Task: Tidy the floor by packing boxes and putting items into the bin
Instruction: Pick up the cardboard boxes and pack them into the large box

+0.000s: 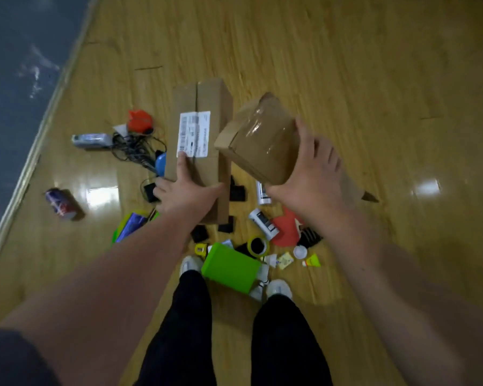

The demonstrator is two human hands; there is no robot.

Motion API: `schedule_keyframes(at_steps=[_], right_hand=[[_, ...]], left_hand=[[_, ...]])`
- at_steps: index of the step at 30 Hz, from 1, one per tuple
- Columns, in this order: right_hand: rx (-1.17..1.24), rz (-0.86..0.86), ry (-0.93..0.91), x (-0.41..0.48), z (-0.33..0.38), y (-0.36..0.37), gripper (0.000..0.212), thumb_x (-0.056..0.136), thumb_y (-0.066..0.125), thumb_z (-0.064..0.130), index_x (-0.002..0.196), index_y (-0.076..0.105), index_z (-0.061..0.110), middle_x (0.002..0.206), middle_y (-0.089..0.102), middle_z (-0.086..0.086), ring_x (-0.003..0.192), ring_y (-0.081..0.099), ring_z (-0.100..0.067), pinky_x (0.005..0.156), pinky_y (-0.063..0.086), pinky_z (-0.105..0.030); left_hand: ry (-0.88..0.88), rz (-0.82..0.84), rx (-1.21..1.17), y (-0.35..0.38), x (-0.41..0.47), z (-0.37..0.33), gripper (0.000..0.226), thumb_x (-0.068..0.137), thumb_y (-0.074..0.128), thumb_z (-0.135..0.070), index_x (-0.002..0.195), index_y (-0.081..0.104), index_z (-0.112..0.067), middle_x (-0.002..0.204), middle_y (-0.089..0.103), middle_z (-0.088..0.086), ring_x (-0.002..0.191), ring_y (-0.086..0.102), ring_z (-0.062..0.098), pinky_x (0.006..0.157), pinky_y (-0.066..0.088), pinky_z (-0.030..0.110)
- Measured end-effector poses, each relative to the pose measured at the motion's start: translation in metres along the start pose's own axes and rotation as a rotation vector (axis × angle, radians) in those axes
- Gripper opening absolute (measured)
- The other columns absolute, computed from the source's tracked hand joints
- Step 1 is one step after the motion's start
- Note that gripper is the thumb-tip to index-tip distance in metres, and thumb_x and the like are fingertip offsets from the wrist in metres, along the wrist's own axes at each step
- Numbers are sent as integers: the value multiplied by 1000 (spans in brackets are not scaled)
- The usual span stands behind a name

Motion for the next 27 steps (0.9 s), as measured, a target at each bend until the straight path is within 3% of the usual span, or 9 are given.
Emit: schedule_keyframes(at_steps=[6,13,21,27], right_hand=[[-7,68,-239,-71,96,-47,126,55,74,59,147,-12,42,138,27,-12,131,27,-35,113,20,-59],[-82,173,-644,-169,200,-75,130,53,73,59,146,-17,45,136,25,-11,129,27,-35,112,17,-58],[-108,351,-1113,-339,331,-36,126,57,75,51,144,-16,46,140,24,-12,135,23,-38,116,10,-59],[-80,498,-1255,-440,388,11,124,56,76,44,143,-13,48,139,24,-10,134,22,-38,115,9,-63]], left_hand=[[-118,-114,-196,-65,-105,58,114,52,65,-69,145,-2,-57,142,23,17,137,18,38,107,27,60],[-329,-273,-443,-118,-219,177,117,54,66,-72,145,-5,-56,152,13,20,142,9,40,110,23,62],[-672,-440,-554,-137,-350,345,115,58,59,-84,144,-12,-56,148,13,19,137,17,41,104,25,61],[-882,-528,-619,-135,-413,457,113,61,61,-79,142,-14,-57,151,7,19,138,13,44,104,23,62]])
Point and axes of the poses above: each hand's wrist, its own x-axis towards the middle knuckle, its own y-axis out of the palm, z = x × y, the point moved 10 cm from there along x, towards the middle knuckle
